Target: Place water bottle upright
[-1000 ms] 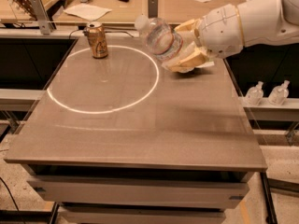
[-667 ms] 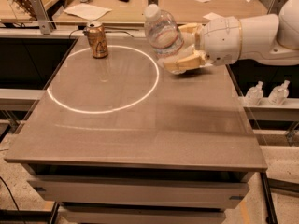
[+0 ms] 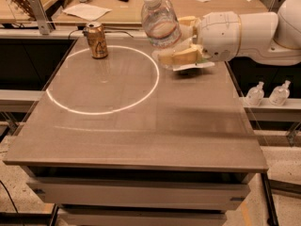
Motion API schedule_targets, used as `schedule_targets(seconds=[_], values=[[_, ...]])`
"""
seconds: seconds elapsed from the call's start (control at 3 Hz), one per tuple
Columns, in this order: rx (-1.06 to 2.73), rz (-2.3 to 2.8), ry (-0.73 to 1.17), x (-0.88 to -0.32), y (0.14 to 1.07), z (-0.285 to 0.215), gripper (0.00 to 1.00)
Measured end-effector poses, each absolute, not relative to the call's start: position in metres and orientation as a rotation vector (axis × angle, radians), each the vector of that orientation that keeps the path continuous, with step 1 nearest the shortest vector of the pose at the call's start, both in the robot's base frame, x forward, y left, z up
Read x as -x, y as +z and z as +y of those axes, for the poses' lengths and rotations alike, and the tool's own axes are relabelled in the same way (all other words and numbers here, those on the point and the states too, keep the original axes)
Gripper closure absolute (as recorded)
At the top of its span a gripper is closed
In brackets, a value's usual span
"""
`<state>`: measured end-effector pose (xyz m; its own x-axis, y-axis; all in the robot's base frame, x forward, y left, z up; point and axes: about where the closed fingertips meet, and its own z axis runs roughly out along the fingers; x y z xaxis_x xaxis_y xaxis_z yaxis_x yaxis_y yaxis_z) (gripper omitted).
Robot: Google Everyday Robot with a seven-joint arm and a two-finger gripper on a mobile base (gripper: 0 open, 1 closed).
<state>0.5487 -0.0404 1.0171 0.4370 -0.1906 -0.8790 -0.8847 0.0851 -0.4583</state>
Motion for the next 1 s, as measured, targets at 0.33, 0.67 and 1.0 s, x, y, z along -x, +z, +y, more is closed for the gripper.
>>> schedule_targets(seconds=[0.33, 0.67, 1.0], values=[[1.286, 1.132, 0.801, -0.548, 1.002, -0.04, 1.0], [1.092, 1.206, 0.898, -0.548, 0.981, -0.042, 1.0], [0.999, 1.207, 0.911, -0.544, 0.956, -0.043, 1.0]])
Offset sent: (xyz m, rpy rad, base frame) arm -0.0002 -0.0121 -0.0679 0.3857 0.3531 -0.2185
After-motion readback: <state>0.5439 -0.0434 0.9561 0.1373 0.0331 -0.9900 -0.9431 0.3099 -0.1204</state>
